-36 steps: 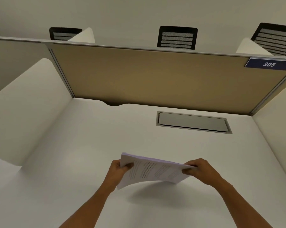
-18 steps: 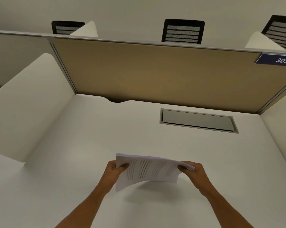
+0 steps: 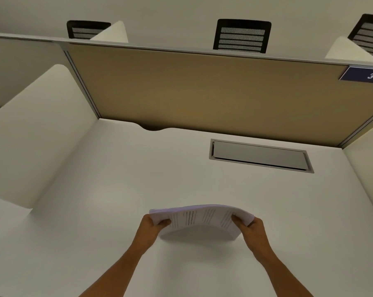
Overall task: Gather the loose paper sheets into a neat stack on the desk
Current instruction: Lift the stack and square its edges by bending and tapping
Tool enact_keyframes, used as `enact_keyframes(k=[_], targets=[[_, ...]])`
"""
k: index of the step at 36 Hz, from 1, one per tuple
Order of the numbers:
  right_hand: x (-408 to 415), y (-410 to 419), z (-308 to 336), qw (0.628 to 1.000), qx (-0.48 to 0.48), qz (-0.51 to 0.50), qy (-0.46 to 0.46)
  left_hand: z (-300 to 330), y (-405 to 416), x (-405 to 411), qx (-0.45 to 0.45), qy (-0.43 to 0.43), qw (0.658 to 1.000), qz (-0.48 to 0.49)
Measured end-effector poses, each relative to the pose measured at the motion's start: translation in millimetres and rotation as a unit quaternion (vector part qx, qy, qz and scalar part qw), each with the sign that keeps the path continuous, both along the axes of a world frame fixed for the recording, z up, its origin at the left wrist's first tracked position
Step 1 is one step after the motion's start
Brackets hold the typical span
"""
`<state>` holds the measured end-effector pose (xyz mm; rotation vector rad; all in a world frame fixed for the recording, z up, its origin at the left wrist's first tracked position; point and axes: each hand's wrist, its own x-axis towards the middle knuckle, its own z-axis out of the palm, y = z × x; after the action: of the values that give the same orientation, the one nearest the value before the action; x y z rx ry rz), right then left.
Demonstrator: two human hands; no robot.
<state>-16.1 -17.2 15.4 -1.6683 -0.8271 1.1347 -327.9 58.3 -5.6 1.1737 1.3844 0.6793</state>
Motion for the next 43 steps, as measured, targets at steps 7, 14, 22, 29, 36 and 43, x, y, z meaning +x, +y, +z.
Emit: enact_keyframes(k=[7, 14, 22, 29, 36, 43], targets=[[-6.1, 0.8, -3.2, 0.999, -0.019, -0.03, 0.013, -2.1, -1.2, 2.3, 0.011, -0.003, 1.0, 0.029], [-5.8, -3.9, -11.1, 0.999, -0.026, -0.036, 0.009, -3.3, -4.3, 7.8, 0.01, -0.005, 0.999, 0.044], [-11.6, -6.6, -19.5, 0.999, -0.038, -0.032, 0.015, -4.5, -4.8, 12.2, 0.008, -0.01, 0.997, 0.073], [-9.2, -2.1, -17.2, 0.999, -0.019, -0.041, 0.015, -2.4, -2.7, 14.3, 0.027, -0.026, 0.995, 0.088], [-11.2, -3.0, -29.0, 0.999, -0.04, -0.017, -0.002, -13.8, -14.0, 16.4, -0.006, -0.013, 0.997, 0.079], [-7.0, -0.4, -27.2, 0.999, -0.038, -0.036, -0.007, -12.1, -10.5, 15.4, 0.008, -0.006, 0.997, 0.073]])
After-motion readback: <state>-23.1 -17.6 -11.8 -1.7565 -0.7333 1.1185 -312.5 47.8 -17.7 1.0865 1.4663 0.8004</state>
